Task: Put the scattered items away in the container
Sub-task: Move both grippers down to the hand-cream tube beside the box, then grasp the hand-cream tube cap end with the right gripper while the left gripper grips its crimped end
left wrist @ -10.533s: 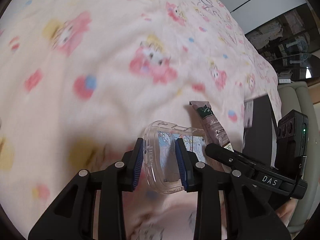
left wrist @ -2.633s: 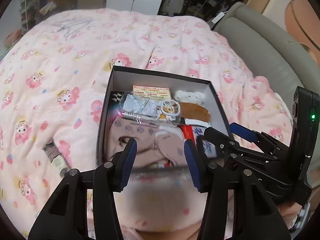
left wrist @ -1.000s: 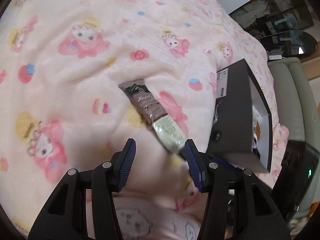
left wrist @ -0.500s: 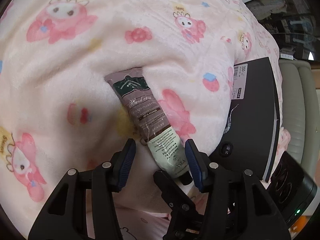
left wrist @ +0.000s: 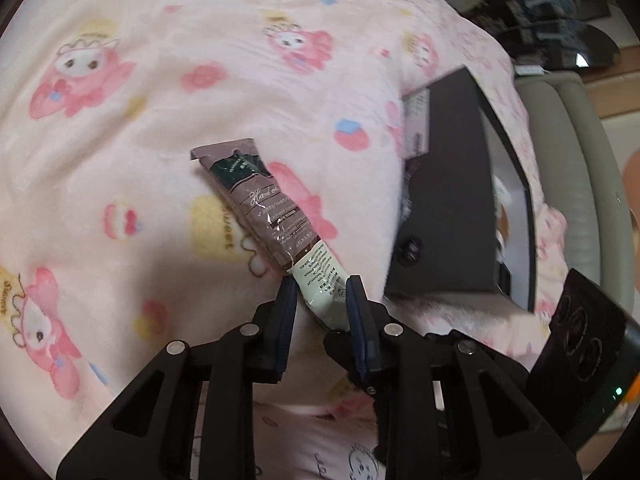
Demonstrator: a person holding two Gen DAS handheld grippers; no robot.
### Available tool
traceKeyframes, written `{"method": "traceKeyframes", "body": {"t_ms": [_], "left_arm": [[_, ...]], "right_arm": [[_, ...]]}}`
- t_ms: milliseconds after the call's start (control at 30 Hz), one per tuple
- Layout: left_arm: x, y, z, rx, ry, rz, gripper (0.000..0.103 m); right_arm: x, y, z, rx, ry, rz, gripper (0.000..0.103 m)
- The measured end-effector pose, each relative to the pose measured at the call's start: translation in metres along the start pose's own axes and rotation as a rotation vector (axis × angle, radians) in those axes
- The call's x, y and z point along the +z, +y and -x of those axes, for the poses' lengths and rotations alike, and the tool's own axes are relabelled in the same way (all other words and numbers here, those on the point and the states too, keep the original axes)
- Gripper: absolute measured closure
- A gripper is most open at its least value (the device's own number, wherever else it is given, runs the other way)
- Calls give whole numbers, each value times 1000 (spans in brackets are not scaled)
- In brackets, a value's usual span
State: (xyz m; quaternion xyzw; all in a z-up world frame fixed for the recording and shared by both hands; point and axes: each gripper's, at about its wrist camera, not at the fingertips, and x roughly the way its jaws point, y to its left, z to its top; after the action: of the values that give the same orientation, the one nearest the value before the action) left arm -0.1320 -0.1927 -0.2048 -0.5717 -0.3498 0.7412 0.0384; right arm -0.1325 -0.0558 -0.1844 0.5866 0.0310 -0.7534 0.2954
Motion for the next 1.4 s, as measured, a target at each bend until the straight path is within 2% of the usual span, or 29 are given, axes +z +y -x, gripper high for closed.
{"method": "traceKeyframes", "body": {"t_ms": [33, 67, 100, 167, 233, 300, 333, 367, 400, 500, 533, 567, 633, 667, 700, 800, 900, 933, 967, 1100, 1233, 1333, 1400], "left_arm": [[0, 1, 2, -14, 11, 9, 79], [-4, 6, 7, -1, 0, 29, 81], [-4, 7, 10, 15, -16, 41, 81], [-5, 8, 13, 49, -33, 34, 80], [-3, 13, 8, 78, -20, 71, 73], [2, 19, 2, 64, -3, 127, 63], [5, 22, 0, 48, 2, 150, 61], [7, 25, -1, 35, 6, 169, 55], [8, 27, -4, 28, 12, 185, 53], [13, 28, -15, 19, 40, 222, 53], [14, 27, -17, 17, 38, 229, 56], [14, 26, -18, 15, 38, 223, 62], [12, 20, -18, 40, 22, 192, 64], [9, 17, -17, 59, 12, 182, 79], [6, 15, -14, 54, 0, 177, 79], [-5, 13, -8, -8, -8, 180, 79], [-22, -5, -7, -31, -4, 144, 80], [-28, -12, -6, -32, -7, 125, 80], [-36, -21, -7, -39, -2, 104, 80], [-60, -48, -22, -62, 38, 41, 80], [-69, -60, -39, -75, 95, 16, 79], [-65, -64, -37, -43, 86, -28, 71], [-61, -63, -26, 51, 32, -66, 70]], "right_arm": [[-5, -3, 7, 3, -15, 1, 80], [-7, -6, 11, 2, -26, 6, 90], [-12, -11, 17, 7, -31, 15, 96], [-17, -23, 26, 4, -23, 1, 97], [-19, -33, 33, 4, -14, -19, 97], [-16, -37, 37, 38, -14, -38, 97], [-14, -36, 37, 49, -10, -41, 95], [-10, -34, 35, 55, -1, -39, 94], [-6, -30, 33, 59, -1, -31, 88], [1, -14, 21, 81, -9, 10, 60], [4, -10, 14, 86, -4, 21, 59], [7, -6, 7, 85, 3, 29, 59], [12, -2, -9, 92, 5, 40, 61], [13, -4, -16, 96, 19, 31, 66], [13, -5, -20, 80, 28, 17, 78], [3, -17, -7, 131, 3, -14, 80], [-10, -23, 12, 132, -10, -5, 82], [-18, -26, 21, 148, -8, -2, 90], [-26, -30, 30, 156, -5, 1, 93], [-54, -50, 51, 119, -1, -3, 92], [-75, -67, 57, 60, 10, -43, 92], [-85, -75, 67, 31, 2, -52, 92], [-88, -77, 71, 1, -4, -51, 91]]}}
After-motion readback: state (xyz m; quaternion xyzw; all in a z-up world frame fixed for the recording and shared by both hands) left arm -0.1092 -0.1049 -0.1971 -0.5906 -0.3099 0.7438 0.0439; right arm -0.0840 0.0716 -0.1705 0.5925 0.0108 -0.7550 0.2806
